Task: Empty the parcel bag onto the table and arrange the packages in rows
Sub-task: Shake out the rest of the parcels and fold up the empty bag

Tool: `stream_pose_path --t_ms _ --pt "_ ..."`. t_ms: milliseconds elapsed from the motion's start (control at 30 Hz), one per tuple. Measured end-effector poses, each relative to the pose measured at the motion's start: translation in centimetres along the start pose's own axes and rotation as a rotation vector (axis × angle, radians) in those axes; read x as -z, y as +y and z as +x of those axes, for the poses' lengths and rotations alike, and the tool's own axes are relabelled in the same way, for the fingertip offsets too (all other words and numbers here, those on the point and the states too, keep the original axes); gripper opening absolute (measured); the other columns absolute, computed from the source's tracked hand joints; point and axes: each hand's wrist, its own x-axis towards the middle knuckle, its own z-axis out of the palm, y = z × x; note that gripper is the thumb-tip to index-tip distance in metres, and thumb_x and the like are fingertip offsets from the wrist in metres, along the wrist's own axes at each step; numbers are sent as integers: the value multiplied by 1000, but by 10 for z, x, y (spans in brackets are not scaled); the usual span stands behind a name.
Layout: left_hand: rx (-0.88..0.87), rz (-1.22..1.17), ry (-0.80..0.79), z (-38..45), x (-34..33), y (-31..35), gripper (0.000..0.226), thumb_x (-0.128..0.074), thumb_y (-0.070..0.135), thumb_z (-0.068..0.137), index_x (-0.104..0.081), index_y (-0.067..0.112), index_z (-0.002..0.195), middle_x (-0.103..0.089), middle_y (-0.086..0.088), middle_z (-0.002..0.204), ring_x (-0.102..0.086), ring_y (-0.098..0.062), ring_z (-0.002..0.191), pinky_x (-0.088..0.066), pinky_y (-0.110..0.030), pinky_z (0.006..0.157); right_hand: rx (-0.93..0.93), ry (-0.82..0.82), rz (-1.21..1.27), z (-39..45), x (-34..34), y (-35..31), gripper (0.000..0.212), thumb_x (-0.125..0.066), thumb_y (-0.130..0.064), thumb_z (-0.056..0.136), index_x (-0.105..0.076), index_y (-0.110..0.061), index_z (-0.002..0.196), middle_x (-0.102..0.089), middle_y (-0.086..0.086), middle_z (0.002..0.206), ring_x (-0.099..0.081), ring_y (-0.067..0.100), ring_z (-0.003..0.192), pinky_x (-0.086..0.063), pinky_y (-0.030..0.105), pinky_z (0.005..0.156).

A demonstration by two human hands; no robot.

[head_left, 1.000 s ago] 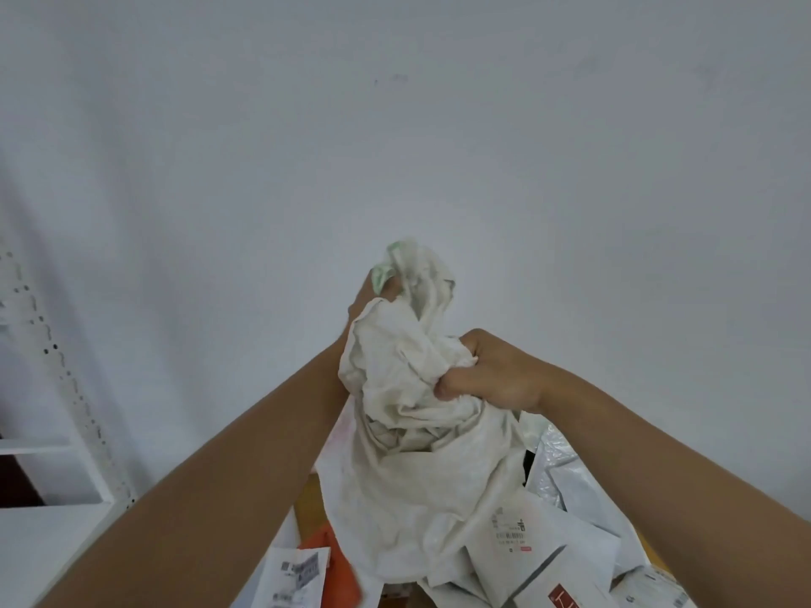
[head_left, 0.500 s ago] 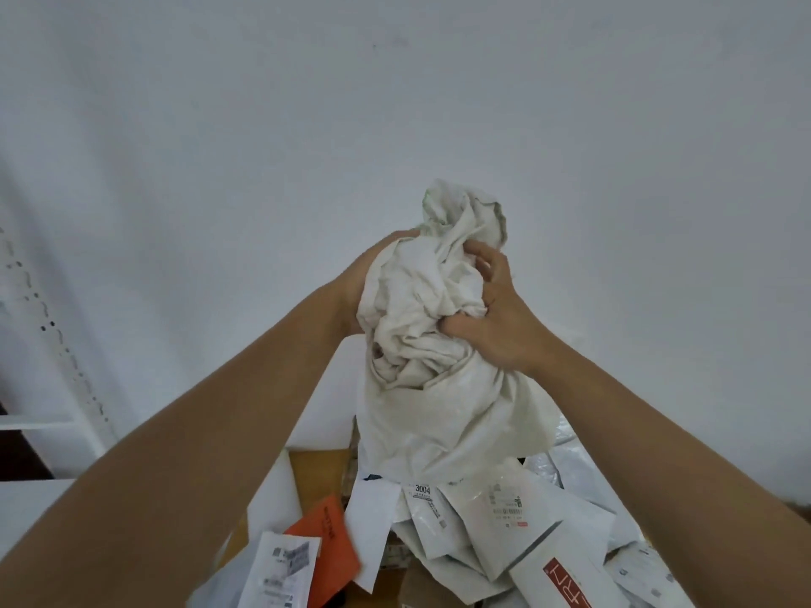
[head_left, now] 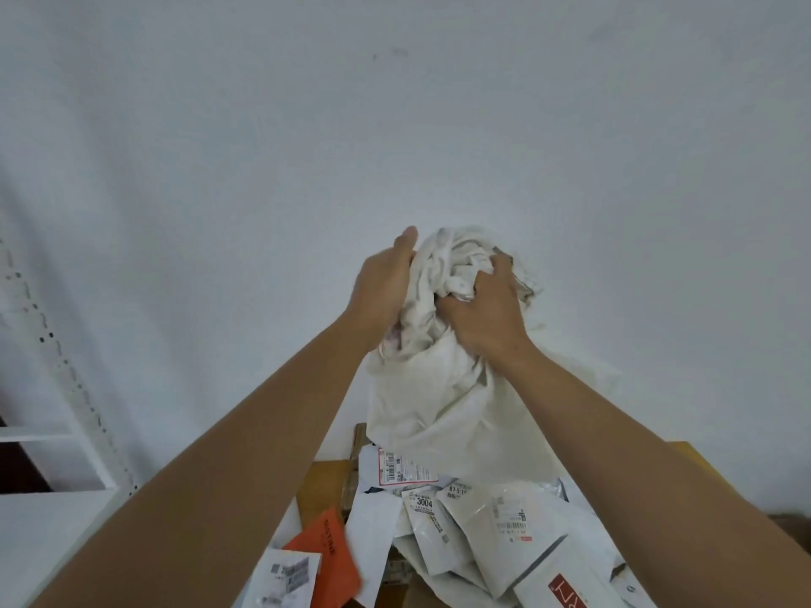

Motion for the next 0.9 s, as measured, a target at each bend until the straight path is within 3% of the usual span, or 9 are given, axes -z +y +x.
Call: stream_pose_path --t_ms 100,200,300,433,500,567,667,767,900 --pt "-435 258 430 -3 3 -18 31 -54 46 92 -62 16 98 -60 2 95 -57 -15 89 -51 -37 83 -173 199 77 9 7 0 22 -62 -42 78 -62 -23 88 -44 6 130 -35 16 119 -31 23 95" --pt "-395 501 185 -13 -4 -32 53 -64 49 81 -54 21 126 -53 -3 122 -51 -23 115 -46 -44 97 -341 226 102 14 8 -4 30 -65 -48 86 -53 -20 89 -29 8 133 -40 30 122 -33 27 99" --pt "-211 698 -96 -17 -12 -35 99 -65 64 74 -16 31 153 -15 2 160 -11 -22 147 -22 -56 115 -378 112 82 6 3 -14 49 -57 -66 84 -53 -18 88 -25 5 134 -41 32 124 -41 43 104" --pt "-99 693 -226 -7 0 -36 111 -71 68 70 -4 40 153 14 8 162 18 -18 148 -3 -54 120 -511 -52 401 -4 5 -19 72 -39 -75 87 -60 -17 123 -40 5 146 -50 21 124 -43 44 104" --pt "-132 711 -233 -2 6 -44 117 -75 66 67 -4 35 154 11 6 162 11 -19 149 -7 -49 121 -503 -189 560 -9 13 -18 62 -39 -69 90 -67 -19 114 -70 1 114 -67 19 99 -54 38 91" --pt "-181 565 -220 1 9 -53 110 -81 55 67 -18 27 153 -14 2 160 -16 -18 147 -24 -44 117 -390 -287 507 -14 20 -18 44 -48 -50 90 -60 -10 80 -64 0 72 -61 24 73 -52 39 77" --pt "-244 280 -210 0 11 -57 64 -81 28 73 -52 23 130 -60 7 127 -58 -10 115 -47 -33 96 -299 -284 516 -17 28 -13 21 -59 -30 88 -54 -9 84 -49 9 80 -55 24 77 -54 41 79" --pt "-222 176 -150 1 21 -57 45 -70 4 78 -62 23 118 -68 9 113 -63 -9 106 -48 -27 89 -225 -239 431 -18 41 -1 23 -68 -19 89 -49 -10 97 -51 2 94 -58 17 87 -60 45 80" --pt "-151 22 -192 1 36 -59 35 -65 13 71 -70 15 106 -73 -1 100 -68 -19 97 -54 -31 81 -217 -129 69 -9 56 25 88 -84 -40 72 -25 -23 135 -36 -1 127 -48 16 110 -49 35 93"
